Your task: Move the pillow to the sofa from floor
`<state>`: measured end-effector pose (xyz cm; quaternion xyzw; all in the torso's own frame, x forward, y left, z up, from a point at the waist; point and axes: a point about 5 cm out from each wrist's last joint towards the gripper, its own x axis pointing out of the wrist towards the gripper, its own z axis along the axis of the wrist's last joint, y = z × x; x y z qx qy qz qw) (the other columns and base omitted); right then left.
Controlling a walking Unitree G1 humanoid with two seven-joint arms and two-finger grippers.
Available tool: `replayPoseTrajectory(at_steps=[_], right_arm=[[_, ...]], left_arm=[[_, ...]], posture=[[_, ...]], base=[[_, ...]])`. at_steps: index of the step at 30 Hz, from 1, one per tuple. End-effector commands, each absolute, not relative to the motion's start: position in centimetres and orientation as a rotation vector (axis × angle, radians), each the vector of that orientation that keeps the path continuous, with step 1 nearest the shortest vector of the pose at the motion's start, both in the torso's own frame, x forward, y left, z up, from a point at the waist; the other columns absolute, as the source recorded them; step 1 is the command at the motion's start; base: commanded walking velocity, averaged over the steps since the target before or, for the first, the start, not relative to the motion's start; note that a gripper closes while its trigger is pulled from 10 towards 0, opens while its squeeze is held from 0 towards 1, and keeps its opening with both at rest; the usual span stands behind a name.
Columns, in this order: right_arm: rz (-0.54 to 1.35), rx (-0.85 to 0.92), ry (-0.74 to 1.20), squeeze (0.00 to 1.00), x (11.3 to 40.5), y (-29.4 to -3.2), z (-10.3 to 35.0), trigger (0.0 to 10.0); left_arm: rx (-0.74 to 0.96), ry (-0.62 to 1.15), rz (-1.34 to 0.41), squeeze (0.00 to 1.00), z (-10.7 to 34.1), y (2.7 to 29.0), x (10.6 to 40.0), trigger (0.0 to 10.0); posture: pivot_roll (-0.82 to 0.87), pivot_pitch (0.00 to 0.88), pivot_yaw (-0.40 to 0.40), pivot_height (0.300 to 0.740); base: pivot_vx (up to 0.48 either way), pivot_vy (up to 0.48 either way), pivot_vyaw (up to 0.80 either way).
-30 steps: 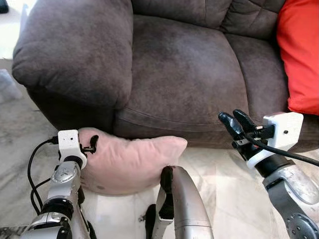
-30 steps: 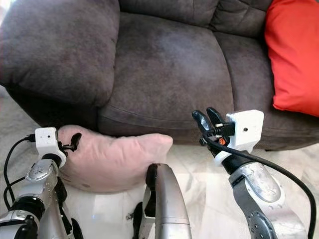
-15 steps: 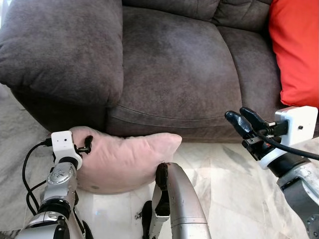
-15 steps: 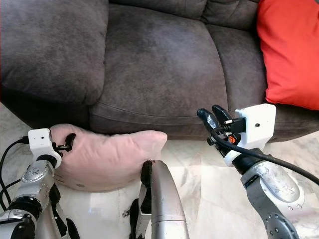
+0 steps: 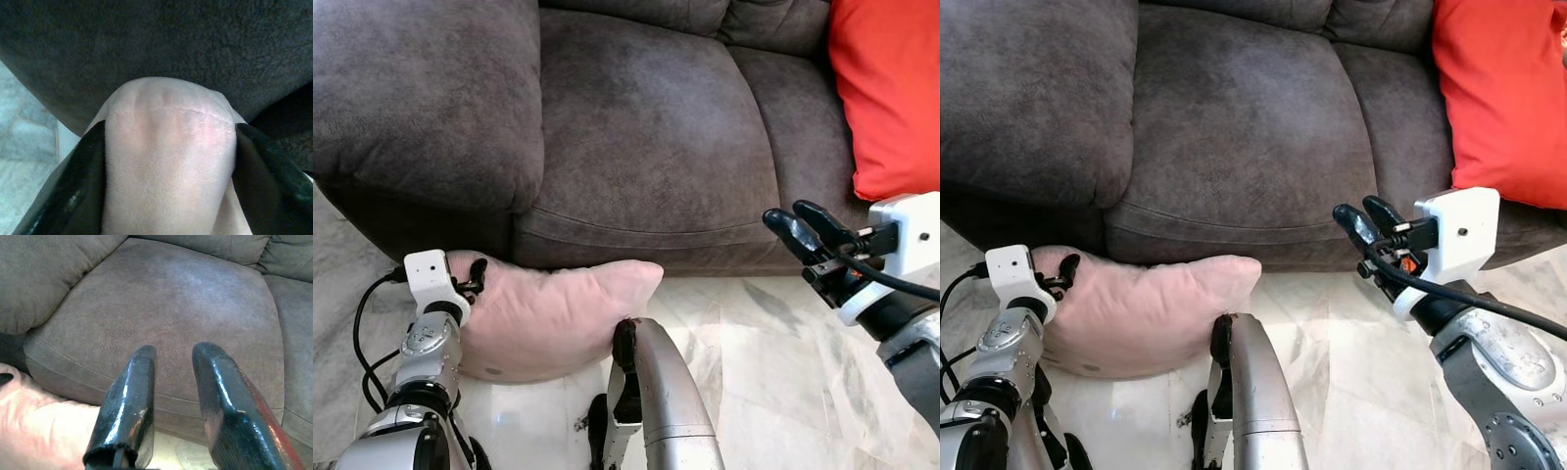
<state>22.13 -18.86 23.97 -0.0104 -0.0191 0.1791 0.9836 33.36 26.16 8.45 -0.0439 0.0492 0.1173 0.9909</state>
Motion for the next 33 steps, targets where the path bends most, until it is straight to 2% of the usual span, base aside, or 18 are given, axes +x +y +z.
replayPoseTrajectory(at_steps=[1,16,33], right_arm=[[0.336,-0.041,-0.036,0.00,21.7,-19.4,24.2,10.0],[0.342,-0.047,-0.028,0.00,21.9,-19.3,24.4,10.0],[0.334,-0.023,-0.026,0.00,22.3,-18.9,23.9,10.0]], left_arm=[[-0.114,0.179,0.209,0.00,6.5,25.2,32.7,0.0],[-0.158,0.240,0.155,0.00,5.6,24.6,32.4,0.0],[-0.121,0.250,0.158,0.00,5.6,25.7,32.1,0.0]], posture=[[-0.22,0.339,-0.399,0.478],[-0.22,0.341,-0.400,0.478],[-0.19,0.335,-0.377,0.478]], base=[[0.000,0.000,0.00],[0.000,0.000,0.00],[0.000,0.000,0.00]])
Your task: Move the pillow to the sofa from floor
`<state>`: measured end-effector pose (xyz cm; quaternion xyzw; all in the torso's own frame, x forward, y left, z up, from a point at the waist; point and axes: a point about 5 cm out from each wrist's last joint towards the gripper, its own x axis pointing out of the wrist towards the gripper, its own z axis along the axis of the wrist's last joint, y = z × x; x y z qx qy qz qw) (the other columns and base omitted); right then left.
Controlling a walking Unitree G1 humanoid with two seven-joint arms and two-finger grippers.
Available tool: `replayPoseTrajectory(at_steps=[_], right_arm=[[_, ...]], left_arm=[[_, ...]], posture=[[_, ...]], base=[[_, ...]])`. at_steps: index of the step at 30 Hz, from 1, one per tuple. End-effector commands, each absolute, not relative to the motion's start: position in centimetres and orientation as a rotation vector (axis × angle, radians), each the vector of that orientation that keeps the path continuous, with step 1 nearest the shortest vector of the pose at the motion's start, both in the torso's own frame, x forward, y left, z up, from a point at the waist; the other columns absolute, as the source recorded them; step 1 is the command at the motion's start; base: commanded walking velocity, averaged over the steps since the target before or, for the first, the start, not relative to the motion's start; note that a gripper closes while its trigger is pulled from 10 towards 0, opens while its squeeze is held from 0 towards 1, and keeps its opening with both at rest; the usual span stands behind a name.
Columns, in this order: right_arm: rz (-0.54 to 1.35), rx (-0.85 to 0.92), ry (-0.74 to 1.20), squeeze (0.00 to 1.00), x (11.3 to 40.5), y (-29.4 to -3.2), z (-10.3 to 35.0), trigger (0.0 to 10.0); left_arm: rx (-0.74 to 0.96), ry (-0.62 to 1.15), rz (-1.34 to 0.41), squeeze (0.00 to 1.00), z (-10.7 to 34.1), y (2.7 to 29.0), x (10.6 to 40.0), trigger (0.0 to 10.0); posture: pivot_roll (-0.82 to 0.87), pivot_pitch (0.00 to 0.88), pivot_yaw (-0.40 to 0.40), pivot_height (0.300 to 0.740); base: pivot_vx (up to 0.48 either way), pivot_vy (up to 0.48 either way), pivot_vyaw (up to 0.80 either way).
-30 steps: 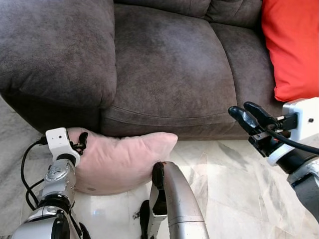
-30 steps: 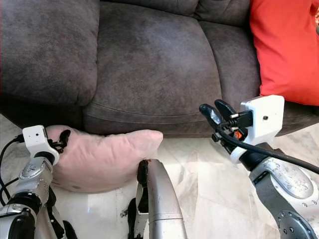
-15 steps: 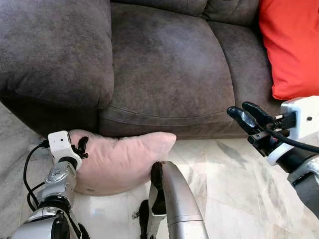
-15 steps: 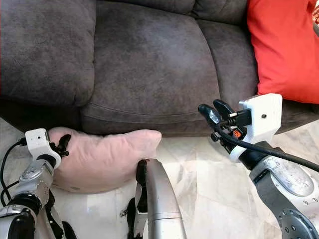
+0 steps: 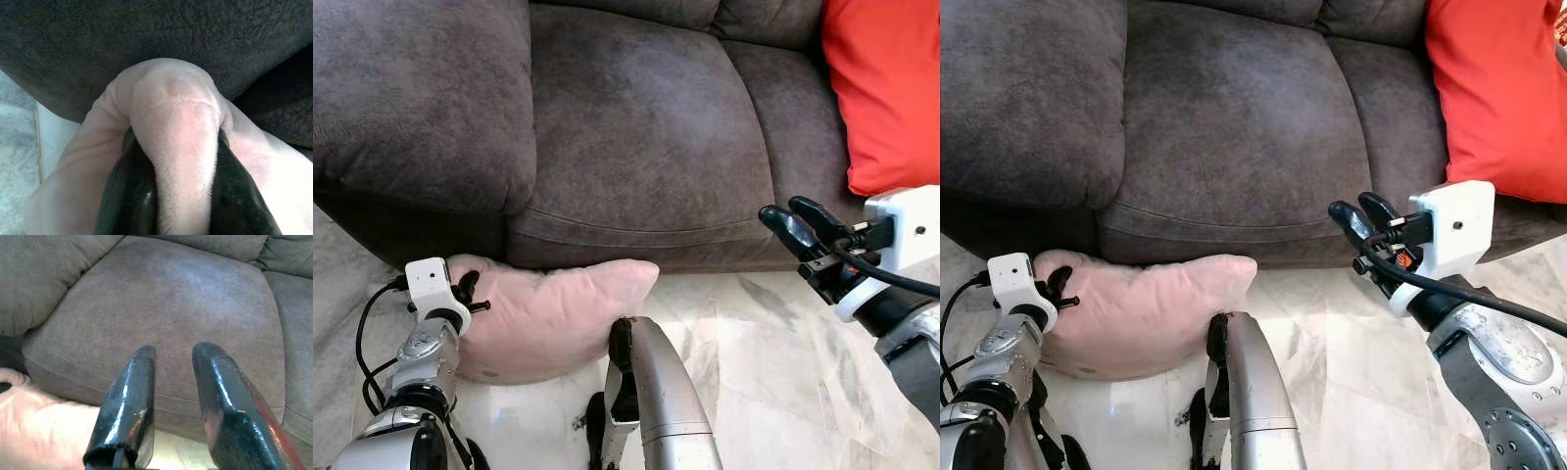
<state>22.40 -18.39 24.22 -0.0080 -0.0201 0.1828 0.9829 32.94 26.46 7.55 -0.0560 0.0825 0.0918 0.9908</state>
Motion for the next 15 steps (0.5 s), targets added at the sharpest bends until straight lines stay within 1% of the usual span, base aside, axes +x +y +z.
replayPoseTrajectory(at_steps=[1,9,15], right_arm=[[0.334,-0.023,-0.026,0.00,22.3,-18.9,23.9,10.0],[0.318,0.001,-0.031,0.00,22.5,-18.5,23.3,10.0],[0.299,0.029,-0.033,0.00,22.9,-18.1,22.4,10.0]], left_arm=[[-0.121,0.250,0.158,0.00,5.6,25.7,32.1,0.0],[-0.109,0.237,0.139,0.00,5.3,25.2,31.7,0.0],[-0.087,0.210,0.087,0.00,5.2,24.3,31.4,0.0]], posture=[[-0.19,0.335,-0.377,0.478],[-0.16,0.318,-0.343,0.478],[-0.12,0.306,-0.299,0.478]], base=[[0.000,0.000,0.00],[0.000,0.000,0.00],[0.000,0.000,0.00]])
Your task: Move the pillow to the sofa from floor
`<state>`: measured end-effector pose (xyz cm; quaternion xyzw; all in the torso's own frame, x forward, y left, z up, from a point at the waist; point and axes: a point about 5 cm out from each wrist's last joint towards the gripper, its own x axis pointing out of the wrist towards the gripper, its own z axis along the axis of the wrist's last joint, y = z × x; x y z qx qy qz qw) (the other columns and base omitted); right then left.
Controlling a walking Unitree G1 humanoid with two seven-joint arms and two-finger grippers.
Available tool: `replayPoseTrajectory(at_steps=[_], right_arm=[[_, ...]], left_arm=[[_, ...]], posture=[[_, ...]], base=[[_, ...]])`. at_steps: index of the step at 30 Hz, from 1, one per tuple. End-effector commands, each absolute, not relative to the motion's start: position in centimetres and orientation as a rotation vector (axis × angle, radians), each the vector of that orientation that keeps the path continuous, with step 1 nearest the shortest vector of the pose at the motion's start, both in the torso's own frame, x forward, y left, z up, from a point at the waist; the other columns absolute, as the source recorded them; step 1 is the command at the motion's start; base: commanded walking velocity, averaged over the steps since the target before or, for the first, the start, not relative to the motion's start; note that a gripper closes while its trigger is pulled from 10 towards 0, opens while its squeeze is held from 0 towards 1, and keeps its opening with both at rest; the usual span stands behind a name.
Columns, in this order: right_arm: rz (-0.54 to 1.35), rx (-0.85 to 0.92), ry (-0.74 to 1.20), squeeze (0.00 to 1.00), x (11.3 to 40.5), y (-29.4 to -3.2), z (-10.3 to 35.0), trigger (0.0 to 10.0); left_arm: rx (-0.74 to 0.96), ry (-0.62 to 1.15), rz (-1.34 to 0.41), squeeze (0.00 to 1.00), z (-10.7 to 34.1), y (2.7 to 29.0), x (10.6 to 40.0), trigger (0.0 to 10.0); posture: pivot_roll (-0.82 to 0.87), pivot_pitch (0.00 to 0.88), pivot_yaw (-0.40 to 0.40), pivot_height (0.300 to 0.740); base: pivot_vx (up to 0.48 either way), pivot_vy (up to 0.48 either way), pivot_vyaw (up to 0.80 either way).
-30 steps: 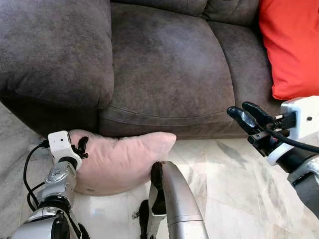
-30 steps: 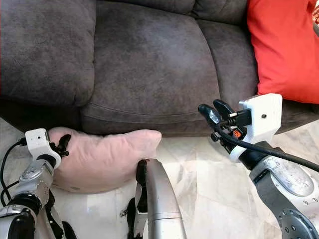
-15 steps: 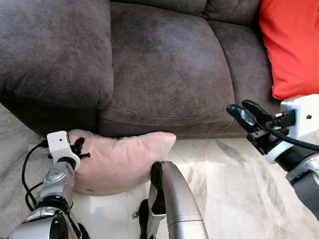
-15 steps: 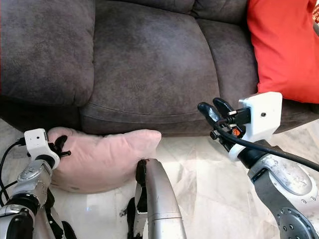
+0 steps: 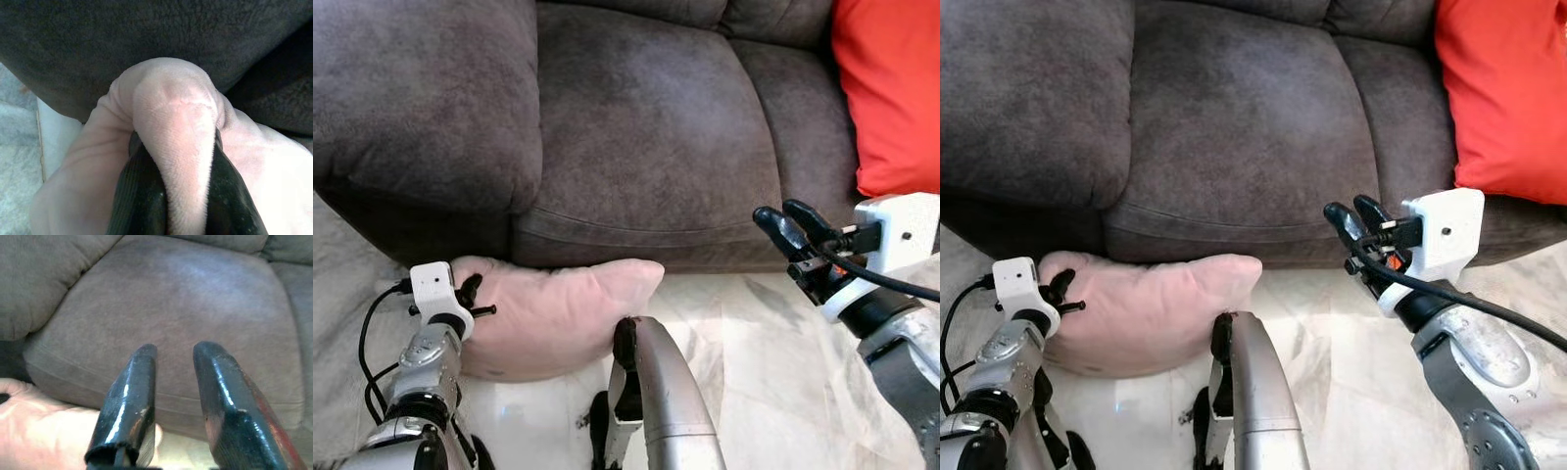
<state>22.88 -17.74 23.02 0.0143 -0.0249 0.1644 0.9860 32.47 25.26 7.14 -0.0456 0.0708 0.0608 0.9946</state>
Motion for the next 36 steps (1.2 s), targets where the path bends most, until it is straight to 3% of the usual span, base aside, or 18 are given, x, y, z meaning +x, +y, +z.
replayPoseTrajectory(at_steps=[1,6,7,13,24,36], right_arm=[[0.295,0.035,-0.033,0.00,23.0,-18.0,22.2,10.0],[0.274,0.058,-0.028,0.00,23.3,-17.7,21.1,10.0],[0.259,0.070,-0.027,0.00,23.6,-17.7,20.5,10.0],[0.211,0.101,-0.017,0.00,24.5,-17.5,18.5,10.0],[0.097,0.175,0.078,0.00,26.8,-17.4,12.0,10.0],[0.036,0.182,0.073,0.00,28.6,-18.7,9.1,10.0]], left_arm=[[-0.086,0.207,0.086,0.00,5.2,24.2,31.4,0.0],[-0.063,0.164,0.080,0.00,5.7,23.5,31.3,0.2],[-0.050,0.128,0.084,0.00,6.3,23.3,31.4,10.0],[-0.052,0.040,0.096,0.00,7.9,23.0,31.2,10.0],[-0.019,-0.016,0.096,0.00,9.2,22.0,30.9,10.0],[-0.003,-0.016,0.080,0.00,8.7,19.9,30.9,10.0]], posture=[[-0.10,0.301,-0.284,0.478],[-0.07,0.278,-0.254,0.478],[-0.05,0.263,-0.236,0.478],[0.01,0.206,-0.188,0.478],[0.08,0.000,-0.106,0.478],[0.09,0.000,-0.105,0.478]], base=[[0.000,0.000,0.00],[0.000,0.000,0.00],[0.000,0.000,0.00],[0.000,0.000,0.00],[0.000,0.000,0.00],[0.000,0.000,0.00]])
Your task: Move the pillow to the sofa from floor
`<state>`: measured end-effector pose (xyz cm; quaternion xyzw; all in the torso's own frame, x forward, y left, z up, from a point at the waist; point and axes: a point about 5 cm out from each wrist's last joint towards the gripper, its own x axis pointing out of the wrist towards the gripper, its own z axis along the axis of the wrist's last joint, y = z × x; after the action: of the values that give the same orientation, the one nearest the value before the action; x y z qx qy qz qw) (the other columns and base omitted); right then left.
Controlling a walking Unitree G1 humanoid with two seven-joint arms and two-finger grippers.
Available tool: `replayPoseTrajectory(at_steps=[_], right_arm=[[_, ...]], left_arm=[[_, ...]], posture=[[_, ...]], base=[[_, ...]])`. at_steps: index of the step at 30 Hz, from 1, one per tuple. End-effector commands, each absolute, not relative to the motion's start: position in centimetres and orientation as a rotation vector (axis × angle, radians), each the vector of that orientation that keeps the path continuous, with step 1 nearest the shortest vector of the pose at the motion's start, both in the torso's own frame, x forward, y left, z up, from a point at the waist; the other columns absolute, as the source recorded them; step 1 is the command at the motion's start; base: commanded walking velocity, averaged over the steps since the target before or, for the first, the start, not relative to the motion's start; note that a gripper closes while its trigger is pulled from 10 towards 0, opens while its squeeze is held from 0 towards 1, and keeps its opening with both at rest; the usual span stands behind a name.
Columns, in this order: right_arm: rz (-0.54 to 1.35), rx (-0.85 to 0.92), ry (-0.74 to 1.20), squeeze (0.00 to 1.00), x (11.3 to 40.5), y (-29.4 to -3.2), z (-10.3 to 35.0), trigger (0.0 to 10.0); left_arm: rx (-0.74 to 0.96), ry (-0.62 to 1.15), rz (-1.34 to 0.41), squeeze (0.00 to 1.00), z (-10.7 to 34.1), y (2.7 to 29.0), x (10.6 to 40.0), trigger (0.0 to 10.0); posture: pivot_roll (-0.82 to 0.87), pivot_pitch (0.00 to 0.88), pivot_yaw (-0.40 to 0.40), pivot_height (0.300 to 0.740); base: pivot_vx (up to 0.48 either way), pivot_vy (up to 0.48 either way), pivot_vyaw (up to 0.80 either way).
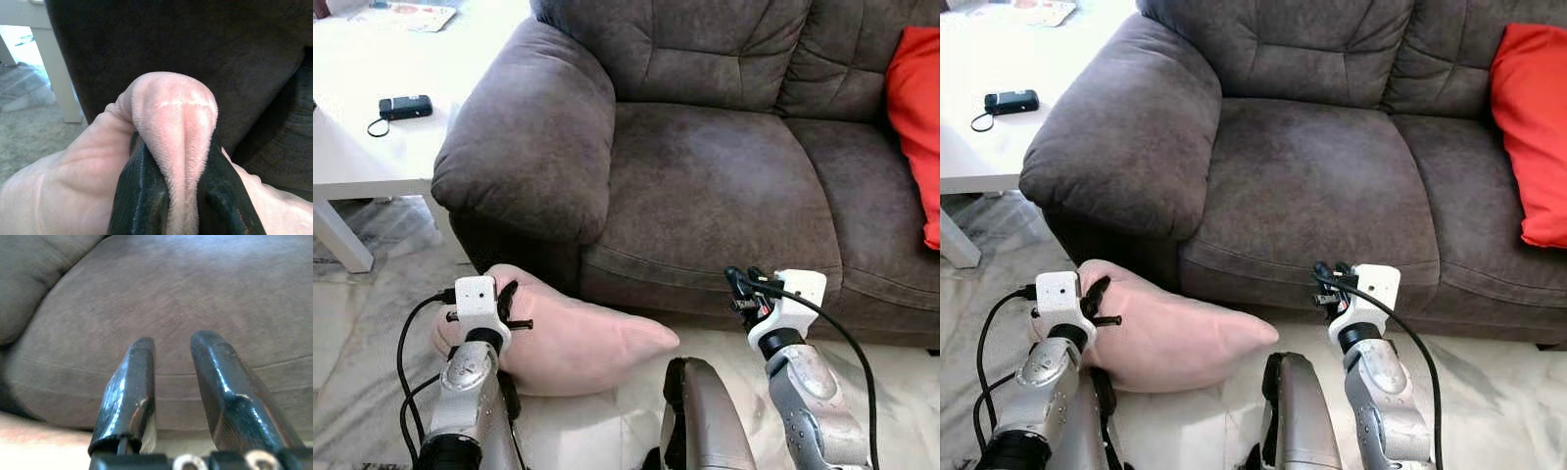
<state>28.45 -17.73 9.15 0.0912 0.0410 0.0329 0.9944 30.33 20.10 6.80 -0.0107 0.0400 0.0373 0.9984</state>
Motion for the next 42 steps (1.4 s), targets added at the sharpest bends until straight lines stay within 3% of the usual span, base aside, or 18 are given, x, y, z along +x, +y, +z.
replayPoseTrajectory(at_steps=[1,11,35,42], right_arm=[[0.035,0.172,0.072,0.00,28.8,-18.8,8.9,10.0],[-0.004,0.190,0.025,0.00,29.1,-19.1,8.4,10.0],[0.013,0.204,-0.045,0.00,29.7,-17.7,9.0,10.0],[0.035,0.212,-0.039,0.00,29.9,-17.2,9.0,10.0]], left_arm=[[0.004,-0.019,0.088,0.00,8.7,19.9,31.0,10.0],[0.093,-0.050,0.083,0.00,9.2,19.9,30.9,10.0],[0.097,-0.042,0.020,0.00,9.3,18.6,31.5,10.0],[0.084,-0.057,0.022,0.00,9.5,18.4,31.3,10.0]], posture=[[0.09,0.000,-0.105,0.478],[0.09,0.000,-0.085,0.478],[0.09,0.000,-0.076,0.601],[0.10,0.000,-0.083,0.601]], base=[[0.000,0.000,0.00],[0.000,0.000,0.00],[0.000,0.000,0.00],[0.000,0.000,0.00]])
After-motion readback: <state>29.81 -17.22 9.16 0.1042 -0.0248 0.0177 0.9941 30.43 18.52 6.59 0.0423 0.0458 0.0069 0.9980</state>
